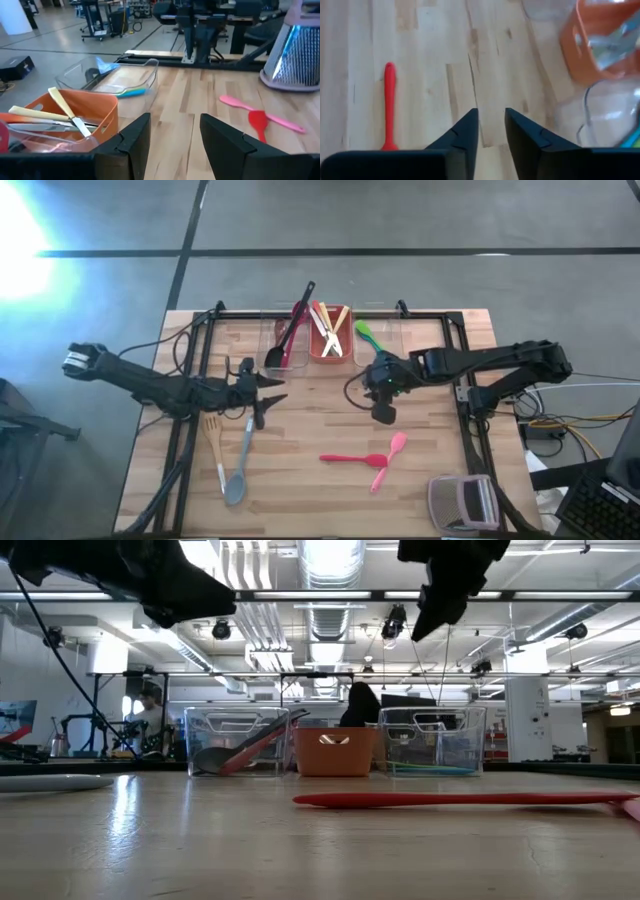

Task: Pick & Place Kitchen Items
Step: Put the red spatula into the right transparent bin

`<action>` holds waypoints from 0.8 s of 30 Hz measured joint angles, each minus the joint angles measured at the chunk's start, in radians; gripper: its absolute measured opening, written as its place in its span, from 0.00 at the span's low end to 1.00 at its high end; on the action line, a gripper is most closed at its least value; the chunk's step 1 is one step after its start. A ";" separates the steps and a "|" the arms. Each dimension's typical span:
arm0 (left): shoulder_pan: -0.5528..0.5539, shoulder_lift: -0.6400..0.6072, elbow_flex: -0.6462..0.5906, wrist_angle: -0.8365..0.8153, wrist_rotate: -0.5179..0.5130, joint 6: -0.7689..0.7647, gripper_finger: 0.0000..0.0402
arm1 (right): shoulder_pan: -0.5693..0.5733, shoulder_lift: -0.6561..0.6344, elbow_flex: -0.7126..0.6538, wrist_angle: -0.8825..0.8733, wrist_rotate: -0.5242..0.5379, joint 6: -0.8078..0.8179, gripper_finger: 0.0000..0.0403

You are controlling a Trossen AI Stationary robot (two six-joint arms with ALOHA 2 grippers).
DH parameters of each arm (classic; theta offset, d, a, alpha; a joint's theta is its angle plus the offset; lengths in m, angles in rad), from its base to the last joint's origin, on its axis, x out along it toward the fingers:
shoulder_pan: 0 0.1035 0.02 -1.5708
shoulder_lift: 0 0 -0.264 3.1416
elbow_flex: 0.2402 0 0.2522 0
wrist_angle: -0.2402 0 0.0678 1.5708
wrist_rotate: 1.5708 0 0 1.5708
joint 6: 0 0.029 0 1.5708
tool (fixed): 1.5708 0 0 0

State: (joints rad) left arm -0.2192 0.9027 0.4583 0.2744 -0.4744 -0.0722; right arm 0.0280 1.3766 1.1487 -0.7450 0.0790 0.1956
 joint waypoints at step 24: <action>-0.014 0.021 -0.023 0.070 -0.119 -0.084 0.43 | 0.013 0.105 0.119 -0.104 -0.215 -0.155 0.45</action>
State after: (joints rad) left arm -0.2337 0.9239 0.4351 0.3448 -0.5936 -0.1567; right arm 0.0409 1.4815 1.2679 -0.8489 -0.1364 0.0409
